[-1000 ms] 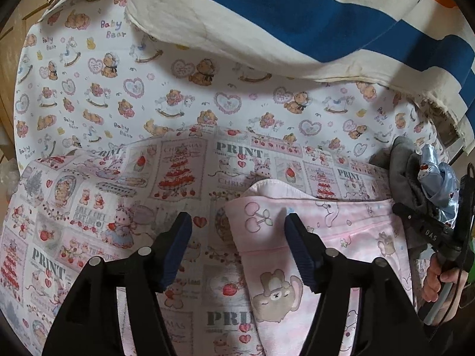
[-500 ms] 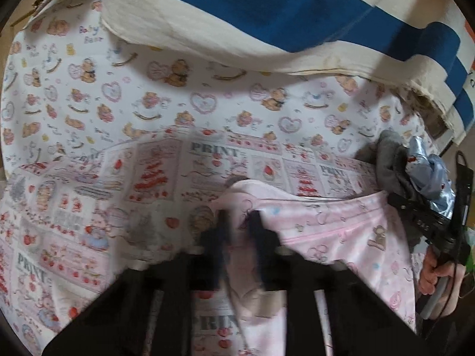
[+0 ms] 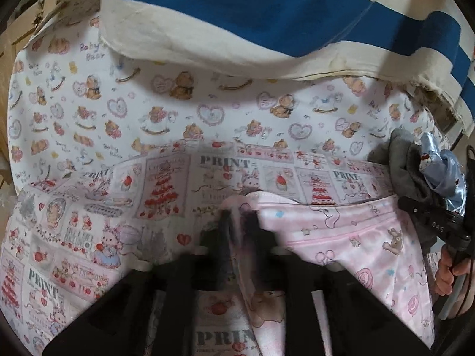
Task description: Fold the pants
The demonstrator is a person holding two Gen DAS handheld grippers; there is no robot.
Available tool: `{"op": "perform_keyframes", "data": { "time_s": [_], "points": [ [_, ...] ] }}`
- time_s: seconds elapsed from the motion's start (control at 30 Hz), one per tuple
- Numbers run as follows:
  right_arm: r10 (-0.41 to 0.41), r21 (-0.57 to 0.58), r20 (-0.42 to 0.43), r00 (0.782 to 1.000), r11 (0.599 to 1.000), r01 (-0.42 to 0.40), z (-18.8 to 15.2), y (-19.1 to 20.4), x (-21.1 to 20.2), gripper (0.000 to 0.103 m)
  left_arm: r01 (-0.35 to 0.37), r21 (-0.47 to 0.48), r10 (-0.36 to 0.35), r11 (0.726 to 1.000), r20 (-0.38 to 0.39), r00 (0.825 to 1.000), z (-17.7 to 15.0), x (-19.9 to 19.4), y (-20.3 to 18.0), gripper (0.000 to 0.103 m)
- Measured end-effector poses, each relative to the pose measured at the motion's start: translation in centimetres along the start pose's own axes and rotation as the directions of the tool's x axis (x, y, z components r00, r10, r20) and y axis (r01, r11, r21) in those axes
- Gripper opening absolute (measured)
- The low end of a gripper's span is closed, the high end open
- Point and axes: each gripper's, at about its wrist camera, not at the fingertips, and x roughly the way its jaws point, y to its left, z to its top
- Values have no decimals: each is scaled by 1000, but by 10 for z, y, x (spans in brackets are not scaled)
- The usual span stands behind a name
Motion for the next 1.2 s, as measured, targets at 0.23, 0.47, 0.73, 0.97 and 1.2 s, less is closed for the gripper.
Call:
{"op": "perform_keyframes", "data": {
  "time_s": [0.23,0.47,0.73,0.97,1.2],
  "points": [
    [41,1,-43,998,999,-41,1,-1,-4,19,90,-65,-91,994,-12,996,1,2,9,63],
    [77,-33,-77,994,996,-80,-2,10,3,44,145,-50,-146,988,-36,989,-1,16,3,49],
    [53,-50,-67,996,997,-56,-1,19,16,49,123,-26,-124,992,-21,992,0,20,-5,47],
    [139,-60,-40,989,988,-141,-1,15,16,40,183,-72,-185,980,-25,982,3,24,1,19],
    [320,71,-24,947,945,-318,4,-14,14,10,228,-66,-228,971,12,974,7,11,-3,7]
  ]
}}
